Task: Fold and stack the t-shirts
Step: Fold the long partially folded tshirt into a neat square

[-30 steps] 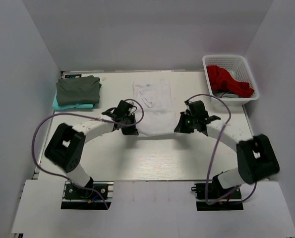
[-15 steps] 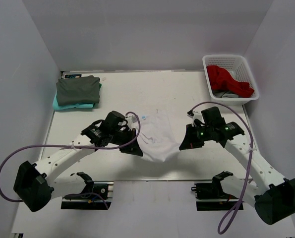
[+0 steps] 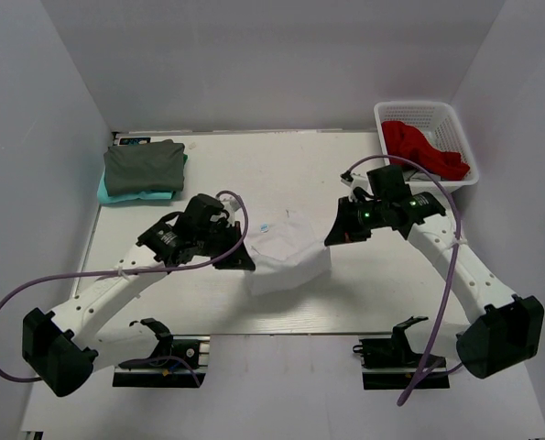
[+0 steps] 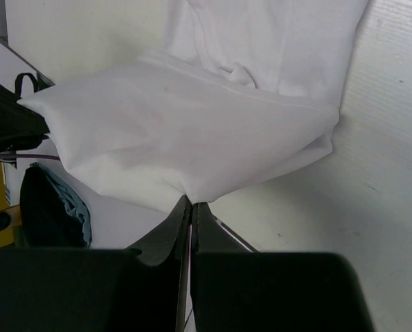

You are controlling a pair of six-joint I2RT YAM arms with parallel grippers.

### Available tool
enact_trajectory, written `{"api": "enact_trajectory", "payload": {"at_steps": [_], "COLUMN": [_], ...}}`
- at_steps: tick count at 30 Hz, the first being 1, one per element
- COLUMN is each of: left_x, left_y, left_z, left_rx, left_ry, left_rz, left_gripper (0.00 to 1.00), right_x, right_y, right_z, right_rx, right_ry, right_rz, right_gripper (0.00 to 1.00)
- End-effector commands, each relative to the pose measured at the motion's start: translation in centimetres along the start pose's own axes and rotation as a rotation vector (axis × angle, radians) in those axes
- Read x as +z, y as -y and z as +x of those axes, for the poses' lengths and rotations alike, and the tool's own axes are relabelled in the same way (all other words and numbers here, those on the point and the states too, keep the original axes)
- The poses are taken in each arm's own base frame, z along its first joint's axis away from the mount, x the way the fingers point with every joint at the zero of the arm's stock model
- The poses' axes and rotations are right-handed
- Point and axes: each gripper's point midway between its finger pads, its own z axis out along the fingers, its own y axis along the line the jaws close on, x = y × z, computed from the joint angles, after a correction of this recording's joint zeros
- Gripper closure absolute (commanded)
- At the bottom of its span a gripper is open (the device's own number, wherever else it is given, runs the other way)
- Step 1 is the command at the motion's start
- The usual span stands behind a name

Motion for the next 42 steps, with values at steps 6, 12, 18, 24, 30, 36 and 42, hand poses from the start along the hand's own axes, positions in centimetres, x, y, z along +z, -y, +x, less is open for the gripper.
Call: {"api": "enact_trajectory", "payload": {"at_steps": [6, 12, 18, 24, 30, 36, 42], "left_x": [0.2, 0.3, 1.1, 2.6, 4.8, 6.3, 4.6], "left_y": [-1.4, -3.0, -5.2, -6.2, -10.0, -13.1, -12.4], "left_z": [-3.5, -6.5, -8.8, -12.4, -15.7, -19.2, -22.5], "left_rx": [-0.011, -0.054, -0.125, -0.166, -0.202, -0.264, -0.220], "left_ry": [0.120, 0.194, 0.277, 0.369, 0.390, 0.400, 0.451], "left_rz": [-0.127, -0.216, -0.254, -0.194, -0.240, -0.240, -0.200], "left_gripper": [1.00, 1.00, 1.00, 1.00, 1.00, 0.88, 0.00], "right_x": [0.1, 2.0, 4.2, 6.7, 10.5, 14.1, 13.4], "right_y": [-0.9, 0.6, 2.2, 3.5, 5.4, 7.5, 6.4], "right_z": [-6.5, -8.1, -10.4, -13.4, -15.3, -19.9, -22.8], "right_rx": [-0.058, -0.013, 0.026, 0.034, 0.054, 0.047, -0.022], "right_ry": [0.137, 0.120, 0.164, 0.227, 0.190, 0.271, 0.325], "right_rz": [-0.035, -0.009, 0.019, 0.025, 0.020, 0.024, 0.002], "right_gripper": [1.00, 1.00, 1.00, 1.00, 1.00, 1.00, 0.10]}}
